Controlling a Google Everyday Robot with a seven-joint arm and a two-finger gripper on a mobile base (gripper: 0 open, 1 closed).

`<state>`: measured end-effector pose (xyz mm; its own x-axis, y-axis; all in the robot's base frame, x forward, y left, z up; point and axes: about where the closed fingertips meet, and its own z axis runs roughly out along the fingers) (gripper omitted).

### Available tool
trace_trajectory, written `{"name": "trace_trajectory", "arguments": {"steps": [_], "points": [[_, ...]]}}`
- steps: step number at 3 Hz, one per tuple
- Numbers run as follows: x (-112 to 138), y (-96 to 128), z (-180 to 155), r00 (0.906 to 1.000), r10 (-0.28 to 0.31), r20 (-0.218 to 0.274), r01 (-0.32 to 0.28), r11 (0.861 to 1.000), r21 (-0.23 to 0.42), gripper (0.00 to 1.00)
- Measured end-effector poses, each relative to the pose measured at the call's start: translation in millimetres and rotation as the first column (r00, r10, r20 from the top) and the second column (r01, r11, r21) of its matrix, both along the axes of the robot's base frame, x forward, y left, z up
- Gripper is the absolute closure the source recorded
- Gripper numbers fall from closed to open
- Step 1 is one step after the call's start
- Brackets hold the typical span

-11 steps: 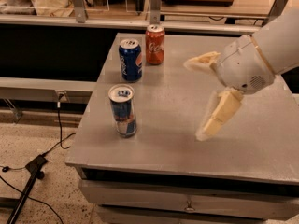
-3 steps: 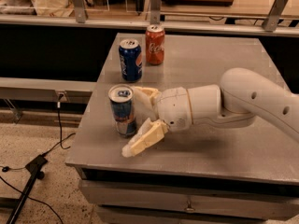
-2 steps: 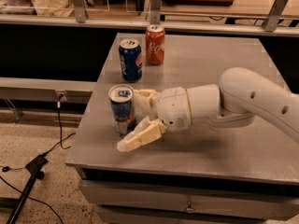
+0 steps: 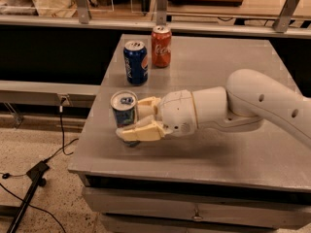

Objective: Knock redbull can over

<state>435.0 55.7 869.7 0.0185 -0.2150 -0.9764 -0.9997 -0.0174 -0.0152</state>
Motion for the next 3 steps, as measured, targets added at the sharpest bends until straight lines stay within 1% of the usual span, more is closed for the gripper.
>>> {"name": "trace_trajectory", "arguments": {"steps": [1,2,3], "points": [[12,-12,27,0.9957,-0.078,0.048,0.084,0.99,-0.115,1.0],[23,-30,52,0.9758,-0.172,0.135,0.206,0.93,-0.304,1.0],[22,-39,97,0.9524,-0.195,0.234,0.285,0.842,-0.458,1.0]]}}
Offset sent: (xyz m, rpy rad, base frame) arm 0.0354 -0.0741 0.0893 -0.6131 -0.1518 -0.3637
